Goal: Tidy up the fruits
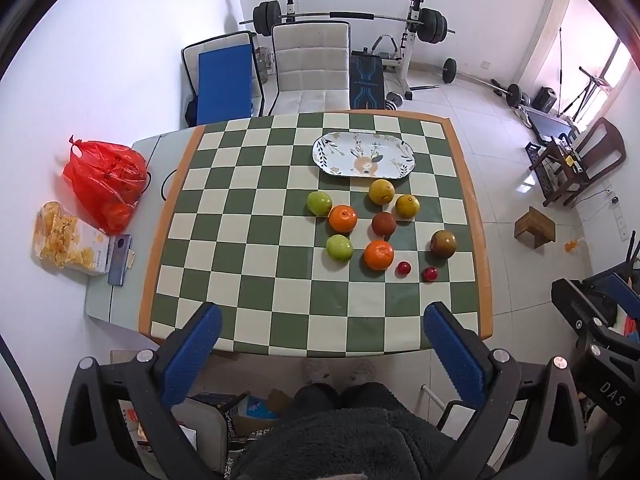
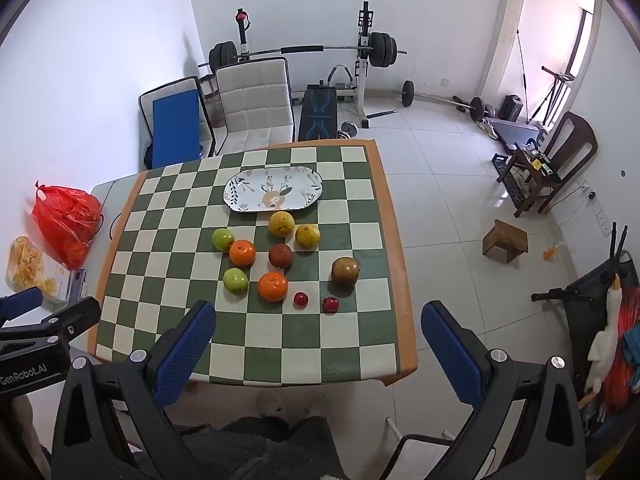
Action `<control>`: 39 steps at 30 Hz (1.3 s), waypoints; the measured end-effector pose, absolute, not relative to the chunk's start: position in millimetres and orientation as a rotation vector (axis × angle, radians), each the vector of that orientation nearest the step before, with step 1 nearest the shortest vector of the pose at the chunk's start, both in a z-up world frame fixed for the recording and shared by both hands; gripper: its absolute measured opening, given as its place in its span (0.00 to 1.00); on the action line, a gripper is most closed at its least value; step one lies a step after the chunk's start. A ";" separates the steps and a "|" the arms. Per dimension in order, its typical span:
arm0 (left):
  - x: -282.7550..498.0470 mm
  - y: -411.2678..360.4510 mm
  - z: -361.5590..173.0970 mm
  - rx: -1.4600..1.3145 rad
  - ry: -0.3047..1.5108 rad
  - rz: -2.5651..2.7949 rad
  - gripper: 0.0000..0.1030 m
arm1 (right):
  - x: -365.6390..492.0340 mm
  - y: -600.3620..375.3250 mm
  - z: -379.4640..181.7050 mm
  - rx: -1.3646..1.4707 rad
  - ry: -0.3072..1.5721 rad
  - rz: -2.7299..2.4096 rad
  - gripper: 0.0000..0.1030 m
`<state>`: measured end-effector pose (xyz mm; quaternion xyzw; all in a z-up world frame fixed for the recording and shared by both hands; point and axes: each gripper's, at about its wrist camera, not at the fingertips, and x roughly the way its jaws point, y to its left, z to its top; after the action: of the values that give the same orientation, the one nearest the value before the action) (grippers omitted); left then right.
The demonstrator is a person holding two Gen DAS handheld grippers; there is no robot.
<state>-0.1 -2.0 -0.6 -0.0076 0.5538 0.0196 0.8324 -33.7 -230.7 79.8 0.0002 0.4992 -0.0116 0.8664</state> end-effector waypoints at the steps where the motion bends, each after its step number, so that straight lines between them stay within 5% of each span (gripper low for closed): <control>1: -0.1 -2.0 -0.7 -0.015 1.174 0.042 1.00 | -33.6 -229.5 78.4 0.001 1.045 -0.025 1.00; 39: -0.2 -4.6 3.5 -0.013 1.162 0.035 1.00 | -29.8 -221.6 99.0 0.018 1.036 -0.017 1.00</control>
<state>-0.2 -4.6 3.5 -0.0063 0.5490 0.0166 0.8356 -29.8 -221.6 99.0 0.0084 0.4949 -0.0079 0.8689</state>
